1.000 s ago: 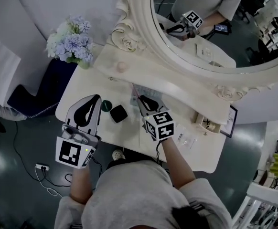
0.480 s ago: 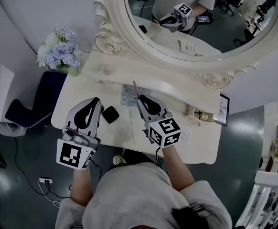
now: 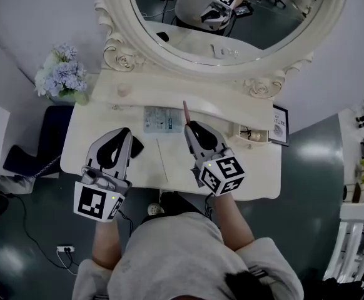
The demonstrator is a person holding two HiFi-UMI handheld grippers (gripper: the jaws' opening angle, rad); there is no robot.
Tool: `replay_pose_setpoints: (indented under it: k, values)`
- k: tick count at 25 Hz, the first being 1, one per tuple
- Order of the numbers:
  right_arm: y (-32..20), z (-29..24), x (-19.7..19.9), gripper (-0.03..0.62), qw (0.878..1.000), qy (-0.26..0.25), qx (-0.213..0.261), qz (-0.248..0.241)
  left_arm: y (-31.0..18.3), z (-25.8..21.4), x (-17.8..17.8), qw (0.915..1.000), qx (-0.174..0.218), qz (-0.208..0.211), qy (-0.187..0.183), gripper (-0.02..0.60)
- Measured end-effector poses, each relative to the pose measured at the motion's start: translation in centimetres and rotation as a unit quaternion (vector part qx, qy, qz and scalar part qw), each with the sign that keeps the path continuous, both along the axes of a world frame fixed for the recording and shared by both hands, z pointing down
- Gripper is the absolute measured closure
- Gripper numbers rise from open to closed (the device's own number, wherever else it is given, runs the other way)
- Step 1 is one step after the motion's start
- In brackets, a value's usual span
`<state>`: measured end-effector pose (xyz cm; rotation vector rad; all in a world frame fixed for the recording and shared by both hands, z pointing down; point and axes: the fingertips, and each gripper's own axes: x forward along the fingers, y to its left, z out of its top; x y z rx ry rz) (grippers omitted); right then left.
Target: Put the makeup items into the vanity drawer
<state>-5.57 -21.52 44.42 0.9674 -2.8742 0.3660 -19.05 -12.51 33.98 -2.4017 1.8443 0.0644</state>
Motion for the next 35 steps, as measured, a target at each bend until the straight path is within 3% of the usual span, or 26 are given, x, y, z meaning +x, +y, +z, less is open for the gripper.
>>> replay_pose_setpoints:
  k: [11, 21, 29, 35]
  values:
    - [1.2, -1.8, 7.7, 0.534, 0.996, -0.014, 0.019, 0.081, 1.2, -0.5, 4.5, 0.9988, 0.005, 0.049, -0.003, 0.568]
    - [2.1, -1.5, 15.0, 0.534, 0.988, 0.003, 0.027, 0.152, 1.0, -0.3, 9.4, 0.9945, 0.007, 0.104, -0.004, 0.568]
    - [0.6, -0.3, 20.3, 0.534, 0.978, 0.066, 0.035, 0.193, -0.1, -0.2, 11.5, 0.9910, 0.008, 0.134, -0.004, 0.568]
    - [-1.7, 2.5, 22.9, 0.534, 0.966, 0.177, 0.038, 0.186, -1.2, 0.2, 11.3, 0.9903, 0.006, 0.139, -0.003, 0.568]
